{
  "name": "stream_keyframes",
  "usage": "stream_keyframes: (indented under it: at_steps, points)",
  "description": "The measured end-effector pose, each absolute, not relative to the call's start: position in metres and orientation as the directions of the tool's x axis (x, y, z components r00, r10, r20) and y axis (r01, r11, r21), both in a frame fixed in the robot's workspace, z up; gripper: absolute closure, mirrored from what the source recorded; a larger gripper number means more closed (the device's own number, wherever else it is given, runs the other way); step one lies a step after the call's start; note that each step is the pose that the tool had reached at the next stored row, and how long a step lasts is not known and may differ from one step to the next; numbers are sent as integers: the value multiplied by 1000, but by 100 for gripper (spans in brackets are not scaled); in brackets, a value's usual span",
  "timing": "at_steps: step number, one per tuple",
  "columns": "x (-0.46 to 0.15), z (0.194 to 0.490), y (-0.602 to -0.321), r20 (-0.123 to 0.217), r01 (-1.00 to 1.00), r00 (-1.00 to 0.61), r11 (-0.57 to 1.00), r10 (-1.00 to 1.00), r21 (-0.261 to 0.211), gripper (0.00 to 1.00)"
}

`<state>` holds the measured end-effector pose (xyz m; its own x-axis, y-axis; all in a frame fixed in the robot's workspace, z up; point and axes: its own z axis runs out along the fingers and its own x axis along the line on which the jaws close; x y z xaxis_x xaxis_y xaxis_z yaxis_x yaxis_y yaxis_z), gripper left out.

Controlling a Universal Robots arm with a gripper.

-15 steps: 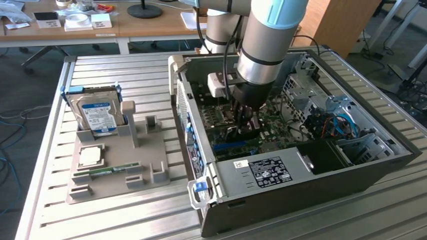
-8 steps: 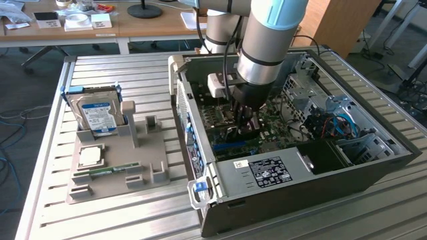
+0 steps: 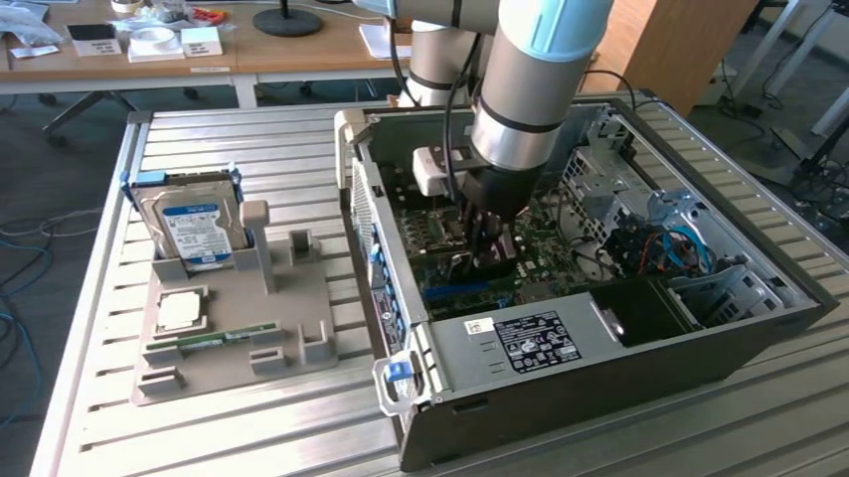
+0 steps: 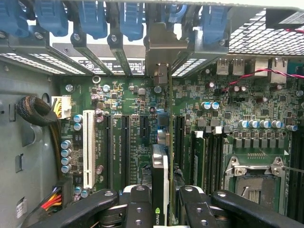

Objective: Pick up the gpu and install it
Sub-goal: 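Insert the gpu into the slot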

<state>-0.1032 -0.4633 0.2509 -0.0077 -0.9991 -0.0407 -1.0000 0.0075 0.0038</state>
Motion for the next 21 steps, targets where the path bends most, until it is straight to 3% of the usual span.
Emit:
stream_keyframes:
  at_steps: [21]
  points:
    - [-104,247,-464,-40,-1000,-11,11,-999,4,73]
